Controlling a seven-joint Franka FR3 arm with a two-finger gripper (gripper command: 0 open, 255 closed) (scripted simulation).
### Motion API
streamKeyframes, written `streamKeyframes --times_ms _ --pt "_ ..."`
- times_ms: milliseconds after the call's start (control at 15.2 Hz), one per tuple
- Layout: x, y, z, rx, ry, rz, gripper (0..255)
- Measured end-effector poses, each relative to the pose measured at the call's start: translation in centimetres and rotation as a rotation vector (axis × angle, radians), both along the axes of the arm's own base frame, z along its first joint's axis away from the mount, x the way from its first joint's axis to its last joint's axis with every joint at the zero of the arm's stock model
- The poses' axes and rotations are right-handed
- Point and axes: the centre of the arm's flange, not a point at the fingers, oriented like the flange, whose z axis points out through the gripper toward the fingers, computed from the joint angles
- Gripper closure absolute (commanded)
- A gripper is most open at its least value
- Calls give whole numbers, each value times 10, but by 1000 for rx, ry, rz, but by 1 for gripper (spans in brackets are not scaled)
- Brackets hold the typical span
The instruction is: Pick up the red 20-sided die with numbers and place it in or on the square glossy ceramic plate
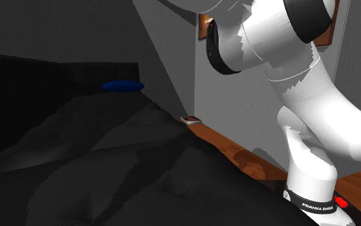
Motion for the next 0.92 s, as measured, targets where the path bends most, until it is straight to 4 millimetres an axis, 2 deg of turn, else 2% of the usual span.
streamKeyframes --times_ms 462,924 --pt "1 1 -38 0 0 0 255" --pt "0 1 -42 0 0 0 255"
